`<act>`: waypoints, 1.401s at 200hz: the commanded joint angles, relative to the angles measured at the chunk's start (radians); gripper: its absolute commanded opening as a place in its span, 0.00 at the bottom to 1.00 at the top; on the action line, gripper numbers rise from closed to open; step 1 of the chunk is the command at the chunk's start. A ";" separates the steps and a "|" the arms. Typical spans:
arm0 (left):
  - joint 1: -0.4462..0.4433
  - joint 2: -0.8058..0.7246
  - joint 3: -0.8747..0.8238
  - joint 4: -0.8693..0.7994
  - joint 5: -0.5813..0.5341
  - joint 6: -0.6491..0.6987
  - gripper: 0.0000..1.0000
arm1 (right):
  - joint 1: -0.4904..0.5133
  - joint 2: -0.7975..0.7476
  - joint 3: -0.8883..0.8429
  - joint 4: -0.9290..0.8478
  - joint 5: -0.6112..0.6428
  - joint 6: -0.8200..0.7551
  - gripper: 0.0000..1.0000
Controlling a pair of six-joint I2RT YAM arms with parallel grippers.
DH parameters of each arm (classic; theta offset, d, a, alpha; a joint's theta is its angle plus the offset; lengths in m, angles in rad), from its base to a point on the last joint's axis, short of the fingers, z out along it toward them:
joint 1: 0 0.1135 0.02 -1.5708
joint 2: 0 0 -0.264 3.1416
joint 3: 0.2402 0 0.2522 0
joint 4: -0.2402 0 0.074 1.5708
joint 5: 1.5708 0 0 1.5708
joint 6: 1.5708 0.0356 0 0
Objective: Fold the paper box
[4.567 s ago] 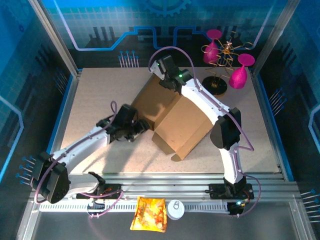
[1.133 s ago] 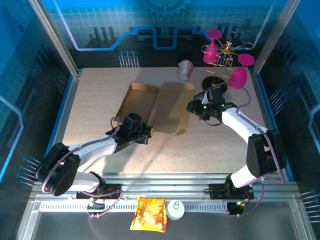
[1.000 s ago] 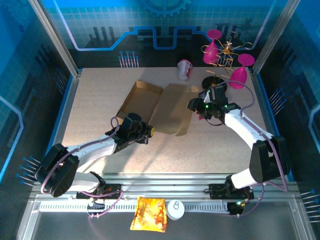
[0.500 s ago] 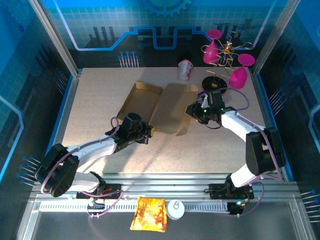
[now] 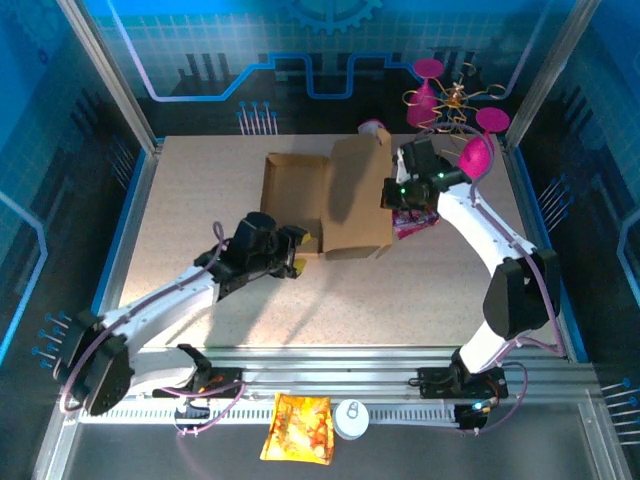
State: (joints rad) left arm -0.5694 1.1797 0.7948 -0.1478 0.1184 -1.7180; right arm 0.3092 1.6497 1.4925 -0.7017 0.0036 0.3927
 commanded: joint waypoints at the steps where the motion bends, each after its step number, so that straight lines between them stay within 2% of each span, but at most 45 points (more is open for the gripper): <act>1: 0.032 -0.068 0.123 -0.258 0.011 0.130 0.61 | 0.037 0.037 0.166 -0.188 0.177 -0.282 0.00; 39: 0.138 -0.066 0.268 -0.439 -0.017 0.289 0.61 | 0.164 0.155 0.391 -0.271 0.404 -0.584 0.00; 74: 0.235 -0.076 0.325 -0.495 -0.064 0.342 0.62 | 0.289 0.181 0.399 -0.124 0.592 -0.848 0.00; 97: 0.284 -0.111 0.332 -0.526 -0.125 0.310 0.62 | 0.370 0.139 0.281 0.123 0.647 -1.076 0.00; 116: 0.322 -0.141 0.323 -0.543 -0.166 0.260 0.62 | 0.424 0.114 0.177 0.310 0.645 -1.236 0.00; 136: 0.377 -0.164 0.316 -0.548 -0.180 0.223 0.62 | 0.453 0.111 0.112 0.409 0.625 -1.329 0.00; 156: 0.442 -0.167 0.342 -0.568 -0.195 0.251 0.64 | 0.461 0.086 0.057 0.463 0.582 -1.369 0.00; 180: 0.520 -0.101 0.435 -0.597 -0.157 0.435 0.67 | 0.461 0.037 -0.022 0.539 0.512 -1.427 0.00; 202: 0.543 0.025 0.581 -0.667 -0.128 0.757 0.65 | 0.459 0.020 -0.064 0.591 0.482 -1.471 0.00; 222: 0.548 0.093 0.635 -0.681 -0.136 0.971 0.63 | 0.452 0.019 -0.075 0.601 0.470 -1.477 0.00; 246: 0.582 0.167 0.682 -0.693 -0.109 1.080 0.57 | 0.437 0.019 -0.089 0.623 0.465 -1.489 0.00; 263: 0.594 0.230 0.737 -0.741 -0.129 1.155 0.52 | 0.428 0.019 -0.090 0.627 0.448 -1.492 0.00; 280: 0.624 0.251 0.728 -0.730 -0.127 1.210 0.44 | 0.424 0.020 -0.090 0.630 0.435 -1.500 0.00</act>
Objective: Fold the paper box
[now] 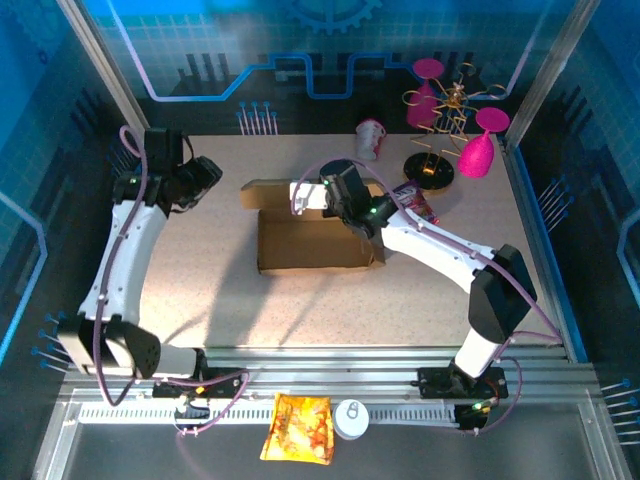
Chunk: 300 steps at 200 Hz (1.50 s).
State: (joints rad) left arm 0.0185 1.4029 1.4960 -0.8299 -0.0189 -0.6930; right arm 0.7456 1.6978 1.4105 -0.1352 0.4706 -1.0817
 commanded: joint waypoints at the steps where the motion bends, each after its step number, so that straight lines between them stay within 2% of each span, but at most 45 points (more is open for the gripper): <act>1: 0.038 0.028 0.025 -0.045 0.012 0.190 0.43 | -0.012 -0.028 -0.009 0.063 -0.032 -0.026 0.00; 20: 0.055 0.002 -0.052 0.058 0.064 0.324 0.34 | -0.014 -0.026 -0.006 0.054 -0.043 -0.027 0.00; 39: 0.055 -0.020 -0.145 0.154 0.131 0.488 0.32 | -0.023 -0.023 -0.001 0.043 -0.058 -0.022 0.00; 82: 0.055 -0.125 -0.455 0.504 0.322 0.762 0.55 | -0.036 -0.009 0.023 0.002 -0.089 -0.006 0.00; 102: 0.056 -0.179 -0.606 0.702 0.343 0.823 0.64 | -0.038 -0.003 0.029 -0.007 -0.098 -0.004 0.00; 134: 0.055 -0.180 -0.700 0.880 0.387 0.903 0.67 | -0.039 0.004 0.035 -0.020 -0.112 -0.001 0.00; 159: 0.051 -0.157 -0.726 0.970 0.359 0.925 0.70 | -0.041 0.006 0.036 -0.024 -0.113 0.006 0.00; 181: 0.030 -0.131 -0.713 0.998 0.373 0.939 0.71 | -0.042 0.008 0.037 -0.027 -0.118 0.015 0.00; 199: -0.016 -0.103 -0.677 0.960 0.384 0.991 0.70 | -0.041 0.014 0.040 -0.029 -0.119 0.017 0.00; 243: -0.088 -0.047 -0.608 0.893 0.299 1.073 0.67 | -0.043 0.025 0.053 -0.029 -0.117 0.023 0.00; 271: -0.092 -0.027 -0.579 0.899 0.258 1.053 0.61 | -0.043 0.024 0.055 -0.030 -0.118 0.030 0.00; 300: -0.105 -0.006 -0.551 0.879 0.262 1.035 0.46 | -0.043 0.025 0.052 -0.027 -0.118 0.035 0.00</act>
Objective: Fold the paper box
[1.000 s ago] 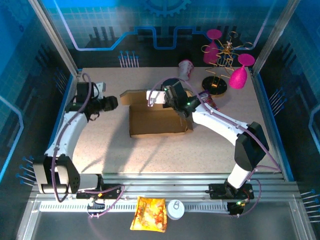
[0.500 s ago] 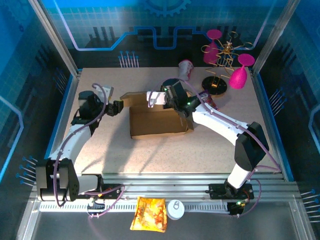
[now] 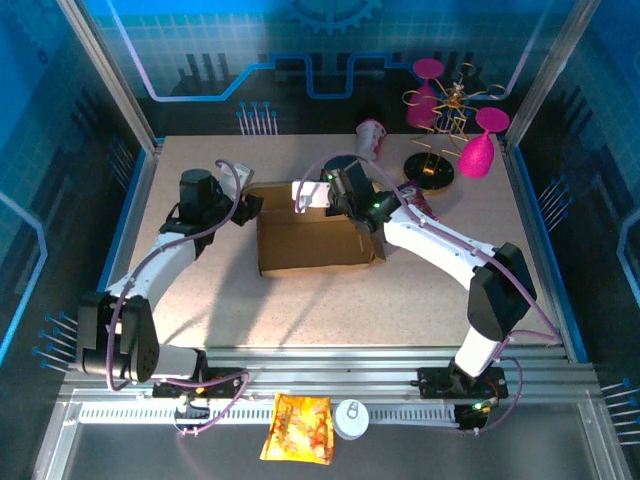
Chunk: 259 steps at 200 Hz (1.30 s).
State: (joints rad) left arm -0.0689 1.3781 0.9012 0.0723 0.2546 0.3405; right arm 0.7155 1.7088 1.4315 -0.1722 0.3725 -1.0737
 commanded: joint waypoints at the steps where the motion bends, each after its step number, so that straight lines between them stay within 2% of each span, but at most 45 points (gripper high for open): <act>1: -0.018 0.019 0.043 -0.024 -0.010 0.002 0.46 | -0.013 0.013 0.031 0.010 -0.020 0.027 0.00; 64: -0.035 0.014 0.048 -0.068 0.030 -0.047 0.15 | -0.014 0.015 0.027 0.016 -0.015 0.040 0.00; 87: -0.035 0.000 0.042 -0.076 0.049 -0.076 0.08 | -0.013 0.017 0.029 0.017 -0.014 0.040 0.00; 103: -0.035 -0.005 0.049 -0.087 0.038 -0.124 0.07 | -0.011 0.017 0.027 0.020 -0.009 0.040 0.00; 145: -0.092 -0.014 0.039 -0.059 -0.130 -0.279 0.02 | 0.015 0.014 0.024 0.022 0.003 0.072 0.00; 187: -0.180 -0.001 0.010 -0.009 -0.357 -0.330 0.00 | 0.020 0.013 0.060 -0.046 0.004 0.187 0.00; 213: -0.187 -0.011 -0.035 0.042 -0.447 -0.363 0.00 | 0.004 0.004 0.111 -0.160 -0.057 0.306 0.09; 239: -0.199 -0.042 -0.128 0.177 -0.431 -0.325 0.00 | -0.015 -0.011 0.148 -0.210 -0.092 0.413 0.31; 259: -0.207 -0.055 -0.167 0.214 -0.412 -0.291 0.00 | -0.055 -0.041 0.163 -0.226 -0.140 0.511 0.48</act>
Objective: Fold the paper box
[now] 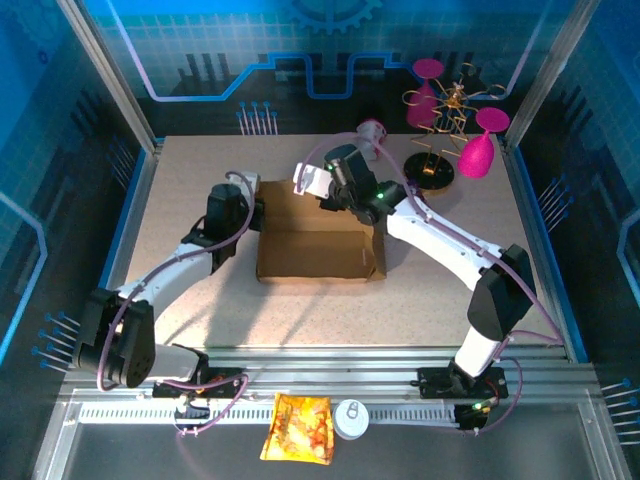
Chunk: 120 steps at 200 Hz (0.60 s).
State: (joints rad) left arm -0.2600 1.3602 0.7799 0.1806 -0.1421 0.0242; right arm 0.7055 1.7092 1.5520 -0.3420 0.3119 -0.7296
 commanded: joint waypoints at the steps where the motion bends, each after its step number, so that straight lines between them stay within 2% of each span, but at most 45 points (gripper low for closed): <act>1: -0.016 -0.038 -0.048 0.107 -0.014 0.026 0.00 | -0.048 -0.043 0.043 -0.057 -0.082 0.173 0.49; 25: -0.019 -0.059 -0.081 0.126 -0.019 0.050 0.00 | -0.116 -0.093 0.056 -0.078 -0.158 0.277 0.65; 39: -0.019 -0.070 -0.090 0.126 -0.028 0.057 0.00 | -0.164 -0.127 0.047 -0.079 -0.205 0.334 0.70; 86: -0.019 -0.071 -0.078 0.125 -0.025 0.066 0.00 | -0.317 -0.217 -0.098 -0.078 -0.306 0.401 0.78; 120: -0.021 -0.059 -0.062 0.119 -0.031 0.071 0.00 | -0.512 -0.200 -0.196 -0.037 -0.629 0.398 0.81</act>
State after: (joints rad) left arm -0.2726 1.3136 0.7021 0.2714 -0.1539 0.0711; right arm 0.2993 1.4719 1.4124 -0.3840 -0.0681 -0.3546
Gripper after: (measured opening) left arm 0.063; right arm 0.804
